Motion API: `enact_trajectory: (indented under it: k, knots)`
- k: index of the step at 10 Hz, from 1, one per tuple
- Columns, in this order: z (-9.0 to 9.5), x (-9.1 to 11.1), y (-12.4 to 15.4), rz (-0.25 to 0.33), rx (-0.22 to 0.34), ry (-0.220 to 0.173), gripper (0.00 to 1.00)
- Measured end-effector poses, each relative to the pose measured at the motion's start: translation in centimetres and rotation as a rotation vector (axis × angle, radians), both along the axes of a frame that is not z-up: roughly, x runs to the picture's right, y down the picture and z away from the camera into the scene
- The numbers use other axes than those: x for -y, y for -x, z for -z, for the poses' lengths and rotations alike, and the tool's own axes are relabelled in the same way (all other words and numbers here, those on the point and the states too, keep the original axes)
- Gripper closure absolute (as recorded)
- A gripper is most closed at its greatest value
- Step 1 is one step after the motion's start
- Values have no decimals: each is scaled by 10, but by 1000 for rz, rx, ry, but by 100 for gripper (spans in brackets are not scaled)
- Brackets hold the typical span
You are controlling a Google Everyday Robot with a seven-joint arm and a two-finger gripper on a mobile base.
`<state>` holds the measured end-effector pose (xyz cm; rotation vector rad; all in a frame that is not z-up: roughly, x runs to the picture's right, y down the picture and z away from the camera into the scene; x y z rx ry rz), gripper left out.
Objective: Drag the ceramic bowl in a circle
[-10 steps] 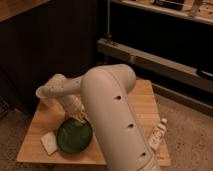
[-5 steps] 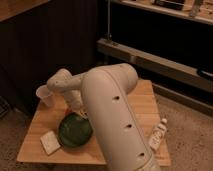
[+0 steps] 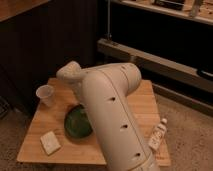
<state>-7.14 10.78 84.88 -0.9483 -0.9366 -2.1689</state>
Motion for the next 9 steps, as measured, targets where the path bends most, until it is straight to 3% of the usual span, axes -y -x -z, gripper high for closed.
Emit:
enact_trajectory:
  k: [3, 9]
  knots:
    - [-5, 12, -42, -88, -58, 3, 100]
    - [-6, 12, -113, -232, -105, 15, 100]
